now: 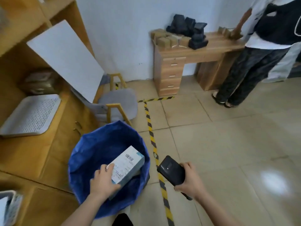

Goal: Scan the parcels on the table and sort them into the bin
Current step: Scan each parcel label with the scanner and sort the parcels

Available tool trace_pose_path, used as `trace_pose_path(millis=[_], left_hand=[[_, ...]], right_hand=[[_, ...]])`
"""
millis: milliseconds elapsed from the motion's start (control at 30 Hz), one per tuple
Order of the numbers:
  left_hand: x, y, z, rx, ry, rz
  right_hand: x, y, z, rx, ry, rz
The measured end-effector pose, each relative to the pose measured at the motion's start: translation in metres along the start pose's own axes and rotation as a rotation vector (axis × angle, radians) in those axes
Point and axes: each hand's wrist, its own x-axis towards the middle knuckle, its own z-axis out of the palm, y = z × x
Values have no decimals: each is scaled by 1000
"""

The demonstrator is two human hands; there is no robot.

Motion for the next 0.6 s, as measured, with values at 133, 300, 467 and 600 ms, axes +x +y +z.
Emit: trace_pose_path(millis=[133, 300, 467, 600], left_hand=[[33, -43, 3, -5, -55, -58], [93, -91, 8, 1, -118, -129], [159, -123, 32, -88, -147, -201], [207, -138, 70, -110, -181, -245]], right_hand=[[38, -45, 41, 19, -71, 8], [91, -97, 95, 78, -119, 84], [151, -124, 165, 196, -92, 203], [195, -134, 222, 206, -109, 262]])
